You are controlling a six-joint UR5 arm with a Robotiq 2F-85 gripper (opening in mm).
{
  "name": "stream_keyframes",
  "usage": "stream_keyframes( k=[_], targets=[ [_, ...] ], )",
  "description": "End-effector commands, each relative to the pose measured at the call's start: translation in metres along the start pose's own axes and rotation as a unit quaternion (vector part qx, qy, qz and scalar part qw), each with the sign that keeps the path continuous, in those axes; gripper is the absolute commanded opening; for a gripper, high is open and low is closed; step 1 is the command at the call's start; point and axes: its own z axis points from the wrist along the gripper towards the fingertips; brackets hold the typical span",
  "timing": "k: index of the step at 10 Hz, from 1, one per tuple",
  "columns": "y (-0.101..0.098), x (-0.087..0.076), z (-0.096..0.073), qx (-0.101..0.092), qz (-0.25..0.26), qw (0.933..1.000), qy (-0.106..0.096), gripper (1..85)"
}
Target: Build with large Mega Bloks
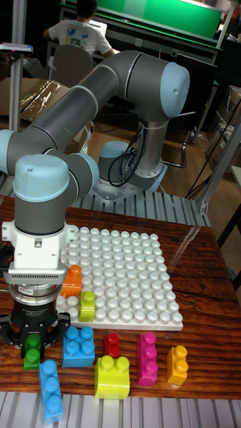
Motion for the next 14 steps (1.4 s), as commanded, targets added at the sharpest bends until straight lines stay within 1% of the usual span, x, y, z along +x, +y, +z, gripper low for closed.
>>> stream_keyframes(
  k=[1, 2, 3, 5, 6, 9, 11, 13, 14],
  targets=[
    [0.0, 0.0, -0.004, 0.002, 0.021, 0.9998, -0.002, 23.0],
    [0.0, -0.001, -0.006, 0.004, 0.023, 0.9997, -0.002, 18.3],
    [-0.004, 0.0, -0.008, 0.012, 0.027, 0.9996, 0.001, 13.3],
    [-0.007, -0.002, -0.009, 0.02, 0.028, 0.9994, 0.0, 8.0],
    [-0.009, -0.004, -0.014, 0.025, 0.028, 0.9993, 0.003, 6.0],
    [-0.004, -0.013, -0.041, 0.034, 0.03, 0.9988, 0.016, 1.0],
    [0.002, -0.016, -0.054, 0.032, 0.031, 0.9988, 0.02, 1.0],
    [0.011, -0.012, -0.075, 0.032, 0.037, 0.9984, 0.027, 1.0],
    [0.017, -0.008, -0.084, 0.033, 0.04, 0.9983, 0.027, 1.0]
  ],
)
